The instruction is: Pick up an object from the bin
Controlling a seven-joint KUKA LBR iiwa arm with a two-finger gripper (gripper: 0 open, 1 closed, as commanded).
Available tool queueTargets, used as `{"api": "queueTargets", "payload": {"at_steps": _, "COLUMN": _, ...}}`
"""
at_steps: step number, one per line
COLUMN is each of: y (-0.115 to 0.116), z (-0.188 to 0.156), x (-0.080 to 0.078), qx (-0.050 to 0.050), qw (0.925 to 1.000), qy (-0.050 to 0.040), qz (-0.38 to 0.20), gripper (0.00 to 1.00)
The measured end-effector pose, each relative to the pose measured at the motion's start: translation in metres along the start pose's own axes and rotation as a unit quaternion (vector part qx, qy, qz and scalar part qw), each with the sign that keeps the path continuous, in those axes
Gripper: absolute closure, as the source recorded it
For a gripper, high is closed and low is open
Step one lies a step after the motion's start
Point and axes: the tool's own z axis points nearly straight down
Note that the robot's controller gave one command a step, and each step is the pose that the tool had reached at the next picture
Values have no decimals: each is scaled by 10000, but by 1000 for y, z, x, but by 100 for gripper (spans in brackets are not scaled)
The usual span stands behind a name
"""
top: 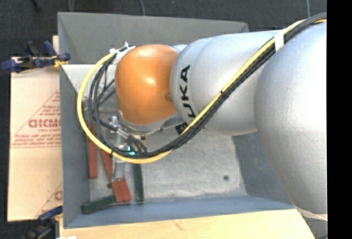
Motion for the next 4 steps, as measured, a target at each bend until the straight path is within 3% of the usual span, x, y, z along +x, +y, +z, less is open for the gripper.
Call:
{"api": "queueTargets", "payload": {"at_steps": 1, "y": -1, "z": -4, "x": -2, "qx": -9, "qw": 10000, "qy": -36, "qz": 18, "gripper": 0}}
{"api": "queueTargets", "payload": {"at_steps": 2, "y": -3, "z": 40, "x": 20, "qx": -19, "qw": 9999, "qy": -65, "qz": -75, "gripper": 0}}
{"api": "queueTargets", "payload": {"at_steps": 3, "y": -43, "z": 80, "x": 22, "qx": 3, "qw": 9918, "qy": -29, "qz": -1275, "gripper": 0}}
{"api": "queueTargets", "payload": {"at_steps": 4, "y": -59, "z": 97, "x": 22, "qx": 13, "qw": 9653, "qy": -31, "qz": -2610, "gripper": 0}}
